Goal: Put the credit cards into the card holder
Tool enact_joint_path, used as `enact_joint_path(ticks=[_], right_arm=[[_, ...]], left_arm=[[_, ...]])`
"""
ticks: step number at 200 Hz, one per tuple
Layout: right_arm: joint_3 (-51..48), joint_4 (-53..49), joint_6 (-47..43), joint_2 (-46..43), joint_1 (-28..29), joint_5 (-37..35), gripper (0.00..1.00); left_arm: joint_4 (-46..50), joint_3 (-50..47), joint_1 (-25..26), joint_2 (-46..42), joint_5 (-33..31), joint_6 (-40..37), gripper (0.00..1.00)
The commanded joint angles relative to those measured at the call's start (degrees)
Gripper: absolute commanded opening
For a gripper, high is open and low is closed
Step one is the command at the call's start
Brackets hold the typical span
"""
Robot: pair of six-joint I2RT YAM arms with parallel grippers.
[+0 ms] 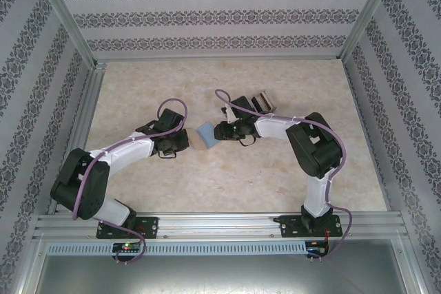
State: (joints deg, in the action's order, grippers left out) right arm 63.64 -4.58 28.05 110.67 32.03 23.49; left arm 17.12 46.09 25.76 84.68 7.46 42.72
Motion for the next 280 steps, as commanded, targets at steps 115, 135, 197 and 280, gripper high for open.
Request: enact_joint_path(ticks=[115, 135, 197, 280], right_arm=[[6.43, -1.26, 1.06, 4.80, 4.11, 6.72, 0.37], [7.35, -1.18, 1.53, 5.41, 4.63, 7.65, 0.37], [10.05, 2.94, 5.23, 7.54, 5.87, 14.56, 0.38], [9.11, 5.88, 9.02, 3.77, 6.35, 21.51, 0.38]], left_arm=[[-4.79, -2.21, -0.49, 3.47, 0.45, 0.84, 0.00], [-5.71, -3.63, -0.54, 3.89, 0.44, 1.17, 0.00], [-8.61, -6.70, -1.40, 4.66, 0.26, 1.84, 0.00], [-13.45, -9.59, -5.08, 7.98, 2.47, 0.68, 0.00]])
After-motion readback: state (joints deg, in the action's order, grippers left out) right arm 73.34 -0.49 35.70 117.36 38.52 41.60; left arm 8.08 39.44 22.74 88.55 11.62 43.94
